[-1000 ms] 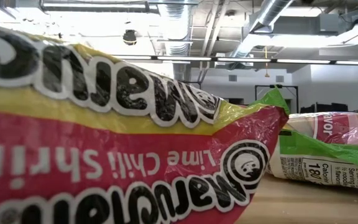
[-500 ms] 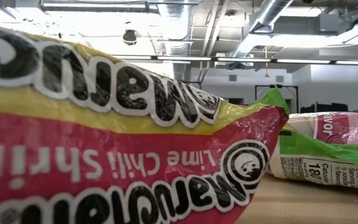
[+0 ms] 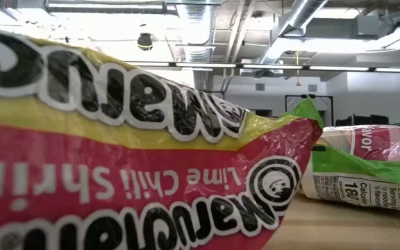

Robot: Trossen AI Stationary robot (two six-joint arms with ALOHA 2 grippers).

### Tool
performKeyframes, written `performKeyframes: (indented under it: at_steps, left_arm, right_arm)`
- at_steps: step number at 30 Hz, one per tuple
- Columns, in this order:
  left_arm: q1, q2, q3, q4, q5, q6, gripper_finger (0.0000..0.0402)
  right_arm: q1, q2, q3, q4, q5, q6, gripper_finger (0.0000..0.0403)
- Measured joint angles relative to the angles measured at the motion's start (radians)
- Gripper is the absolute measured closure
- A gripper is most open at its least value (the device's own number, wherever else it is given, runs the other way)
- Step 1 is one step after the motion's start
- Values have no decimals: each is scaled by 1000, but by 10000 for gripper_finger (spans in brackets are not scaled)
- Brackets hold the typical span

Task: Pick & Place Food Item
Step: Put the green spoon into the white bin

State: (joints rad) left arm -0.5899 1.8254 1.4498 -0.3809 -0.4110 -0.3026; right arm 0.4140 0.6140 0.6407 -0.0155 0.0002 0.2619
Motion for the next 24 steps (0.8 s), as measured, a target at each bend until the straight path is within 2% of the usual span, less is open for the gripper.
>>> performKeyframes:
  at_steps: [6, 12, 16, 24]
  left_arm:
    - [-20, 88, 65, -85, -1, -75, 142]
    - [-20, 209, 188, -330, -1, -172, 142]
    - [-17, 271, 239, -420, -2, -224, 142]
    - [-6, 284, 251, -512, -2, -351, 151]
  right_arm:
    - [43, 0, 0, 25, 0, -7, 188]
    - [76, 0, 0, 53, 0, -25, 188]
    - [87, 1, 0, 54, 0, -30, 188]
    - [90, 1, 0, 55, 0, -44, 188]
